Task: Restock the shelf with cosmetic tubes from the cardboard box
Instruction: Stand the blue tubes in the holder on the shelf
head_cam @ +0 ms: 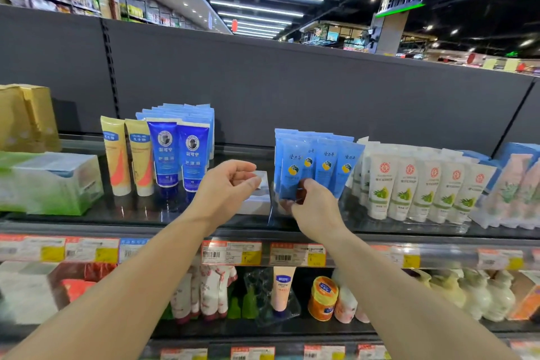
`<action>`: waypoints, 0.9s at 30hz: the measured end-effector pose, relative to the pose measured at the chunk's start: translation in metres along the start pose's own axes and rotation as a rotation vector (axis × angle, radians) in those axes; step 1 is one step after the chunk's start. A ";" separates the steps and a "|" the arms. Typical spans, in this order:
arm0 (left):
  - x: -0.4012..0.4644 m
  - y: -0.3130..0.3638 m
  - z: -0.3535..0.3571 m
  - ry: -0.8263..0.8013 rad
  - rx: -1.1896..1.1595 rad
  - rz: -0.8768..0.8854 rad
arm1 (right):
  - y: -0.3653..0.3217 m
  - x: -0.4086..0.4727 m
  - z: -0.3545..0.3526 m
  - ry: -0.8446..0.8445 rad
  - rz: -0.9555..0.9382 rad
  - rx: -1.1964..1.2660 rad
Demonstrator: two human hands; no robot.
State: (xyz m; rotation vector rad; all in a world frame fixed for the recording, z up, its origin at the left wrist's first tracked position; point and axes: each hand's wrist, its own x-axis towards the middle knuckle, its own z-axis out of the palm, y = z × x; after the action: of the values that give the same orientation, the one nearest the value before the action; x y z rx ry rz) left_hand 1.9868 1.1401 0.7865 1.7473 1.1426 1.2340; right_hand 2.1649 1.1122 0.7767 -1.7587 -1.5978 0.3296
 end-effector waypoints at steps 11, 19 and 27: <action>0.003 0.000 0.003 -0.051 0.090 0.044 | -0.003 -0.004 0.004 0.012 0.064 -0.015; 0.006 -0.004 -0.003 -0.139 0.133 0.127 | -0.006 -0.012 0.007 0.111 0.156 0.027; -0.021 0.002 -0.018 -0.164 0.323 0.242 | -0.023 -0.048 0.010 0.211 0.156 -0.104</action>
State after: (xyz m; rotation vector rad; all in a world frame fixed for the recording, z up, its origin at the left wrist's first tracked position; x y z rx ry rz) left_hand 1.9673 1.1212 0.7867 2.2395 1.1044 1.0601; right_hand 2.1319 1.0697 0.7720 -1.9336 -1.3540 0.1301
